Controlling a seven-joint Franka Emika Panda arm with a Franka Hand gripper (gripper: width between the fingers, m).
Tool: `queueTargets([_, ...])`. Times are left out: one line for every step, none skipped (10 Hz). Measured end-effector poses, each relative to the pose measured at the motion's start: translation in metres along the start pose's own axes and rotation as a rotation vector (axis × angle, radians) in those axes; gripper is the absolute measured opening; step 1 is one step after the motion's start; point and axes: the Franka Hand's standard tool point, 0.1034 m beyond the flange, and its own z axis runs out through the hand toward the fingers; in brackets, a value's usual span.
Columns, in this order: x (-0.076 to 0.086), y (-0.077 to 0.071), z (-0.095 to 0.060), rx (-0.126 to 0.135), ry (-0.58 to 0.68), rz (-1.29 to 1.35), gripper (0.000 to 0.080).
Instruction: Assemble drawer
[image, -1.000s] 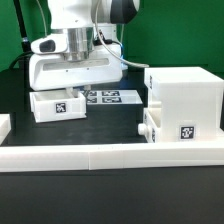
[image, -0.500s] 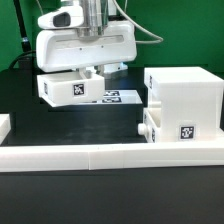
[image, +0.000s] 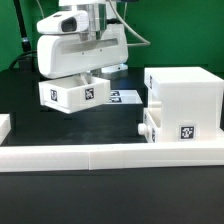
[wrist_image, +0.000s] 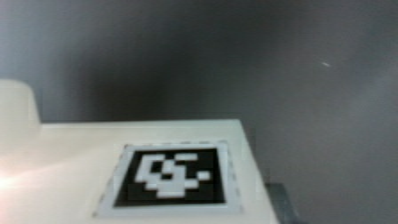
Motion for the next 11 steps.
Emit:
queueTargets([0.009,0.008,-0.003,-0.006,-0.007,-0.095,0.0042])
queueTargets([0.015,0.013,-0.004,-0.013,-0.017,-0.202,0.0042])
queueTargets([0.01,0.011,-0.002,-0.006,-0.021,-0.264,0.0042])
queueTargets([0.009,0.011,-0.001,-0.005,-0.024,-0.328,0.0042])
queueTargets([0.008,0.011,-0.001,-0.004,-0.025,-0.402,0.0042])
queueTargets([0.008,0.011,-0.001,-0.003,-0.025,-0.453,0.0042])
queueTargets([0.008,0.011,-0.001,-0.002,-0.025,-0.489,0.0042])
queueTargets([0.011,0.015,-0.001,0.005,-0.034,-0.578,0.0042])
queueTargets([0.018,0.023,-0.003,0.008,-0.041,-0.627,0.0042])
queueTargets([0.027,0.03,-0.007,0.009,-0.049,-0.649,0.0042])
queueTargets([0.028,0.031,-0.007,0.005,-0.047,-0.648,0.0042])
